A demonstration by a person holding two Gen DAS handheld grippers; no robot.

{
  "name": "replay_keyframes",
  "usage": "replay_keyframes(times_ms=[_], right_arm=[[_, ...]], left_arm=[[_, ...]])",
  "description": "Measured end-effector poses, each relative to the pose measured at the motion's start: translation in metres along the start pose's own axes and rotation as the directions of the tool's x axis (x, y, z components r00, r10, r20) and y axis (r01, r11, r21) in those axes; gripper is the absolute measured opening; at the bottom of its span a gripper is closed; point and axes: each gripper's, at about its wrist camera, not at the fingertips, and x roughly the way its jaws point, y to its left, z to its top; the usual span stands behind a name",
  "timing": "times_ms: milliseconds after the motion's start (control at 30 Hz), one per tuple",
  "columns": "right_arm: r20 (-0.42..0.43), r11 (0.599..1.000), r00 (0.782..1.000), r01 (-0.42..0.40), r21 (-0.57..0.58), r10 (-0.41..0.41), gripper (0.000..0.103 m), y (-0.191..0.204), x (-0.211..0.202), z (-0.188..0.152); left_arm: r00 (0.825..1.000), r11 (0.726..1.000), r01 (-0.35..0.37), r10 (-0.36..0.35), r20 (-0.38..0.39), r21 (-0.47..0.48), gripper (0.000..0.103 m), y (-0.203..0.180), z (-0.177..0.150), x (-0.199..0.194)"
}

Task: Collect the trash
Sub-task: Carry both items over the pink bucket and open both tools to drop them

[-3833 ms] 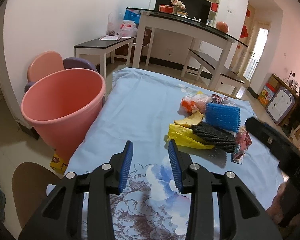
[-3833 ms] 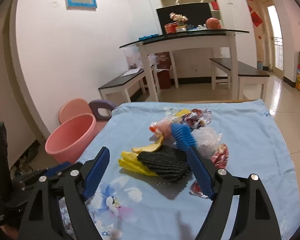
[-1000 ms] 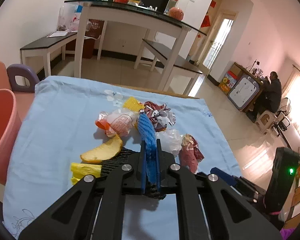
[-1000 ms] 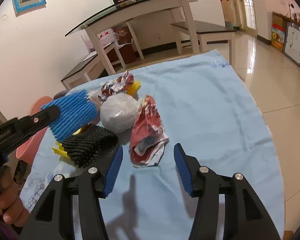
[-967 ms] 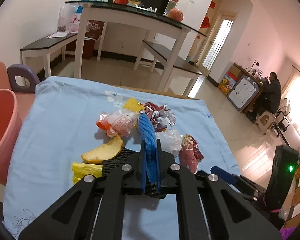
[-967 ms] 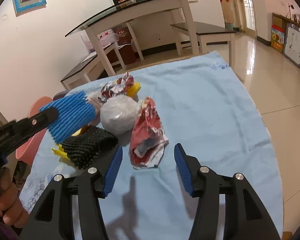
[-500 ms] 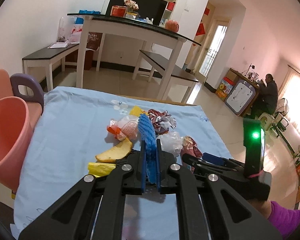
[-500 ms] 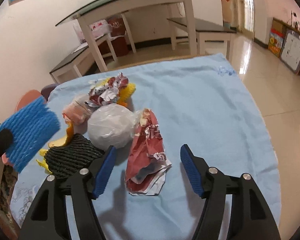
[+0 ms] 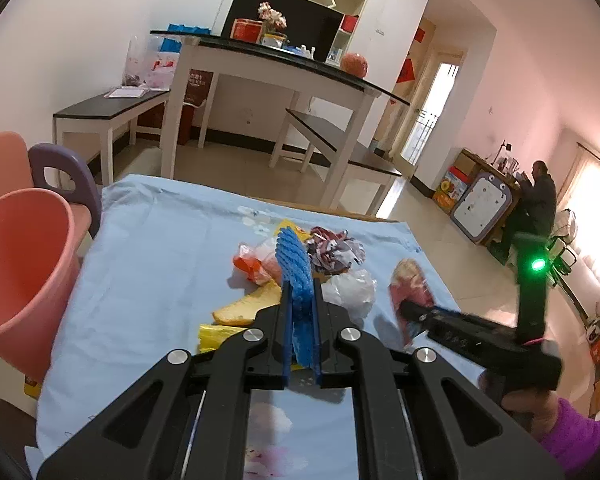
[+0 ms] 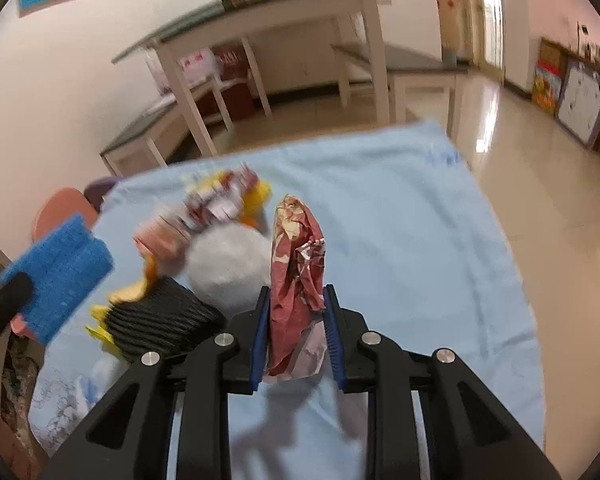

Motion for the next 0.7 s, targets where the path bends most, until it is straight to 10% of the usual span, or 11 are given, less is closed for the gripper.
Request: replay_keyframes(times_ms=[267,700], right_arm=[[0.141,0.99,0.985,-0.083,-0.114,0.099,0.025,0.046,-0.031,0.019],[0.077,0.909,0.94,-0.297,-0.292,0.332,0.025,0.169,-0.014,0.036]], left_arm=[[0.996,0.999,-0.049,0.05,0.076,-0.017,0.007,0.015,0.004,-0.023],[0.942,0.966,-0.241,0.256,0.218,-0.095,0.007,0.074,0.013,-0.077]])
